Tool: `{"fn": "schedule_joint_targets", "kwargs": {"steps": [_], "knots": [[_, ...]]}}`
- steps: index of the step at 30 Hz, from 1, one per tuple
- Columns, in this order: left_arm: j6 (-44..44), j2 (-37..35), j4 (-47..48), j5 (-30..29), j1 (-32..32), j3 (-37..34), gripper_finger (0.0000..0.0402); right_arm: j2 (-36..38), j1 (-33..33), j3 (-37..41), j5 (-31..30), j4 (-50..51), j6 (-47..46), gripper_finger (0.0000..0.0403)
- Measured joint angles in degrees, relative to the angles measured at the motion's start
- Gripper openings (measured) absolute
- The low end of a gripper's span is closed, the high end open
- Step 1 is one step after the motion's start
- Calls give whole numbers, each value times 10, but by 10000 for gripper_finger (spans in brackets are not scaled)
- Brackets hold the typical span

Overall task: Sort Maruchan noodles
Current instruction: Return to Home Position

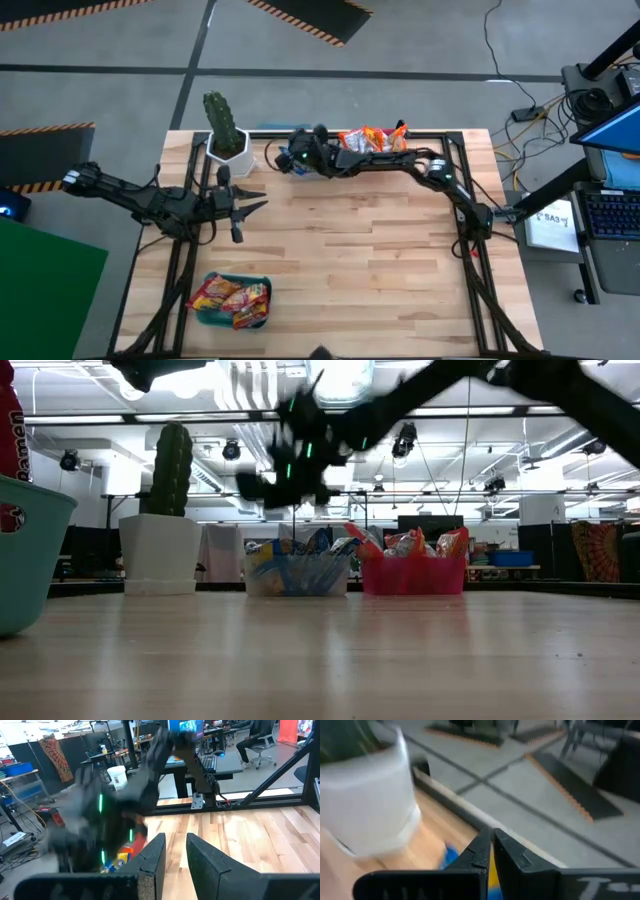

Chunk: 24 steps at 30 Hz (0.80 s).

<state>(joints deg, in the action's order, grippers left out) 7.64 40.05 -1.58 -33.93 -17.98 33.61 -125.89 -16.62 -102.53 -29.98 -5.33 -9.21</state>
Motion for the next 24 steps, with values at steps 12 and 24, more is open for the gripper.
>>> {"fn": "schedule_joint_targets", "kwargs": {"steps": [12,24], "knots": [[-25,-152,34,32,-14,-83,48,339,103,350,376,-84,181,9],[-68,-262,-113,14,-13,-236,47,620,142,647,227,-39,48,9]]}}
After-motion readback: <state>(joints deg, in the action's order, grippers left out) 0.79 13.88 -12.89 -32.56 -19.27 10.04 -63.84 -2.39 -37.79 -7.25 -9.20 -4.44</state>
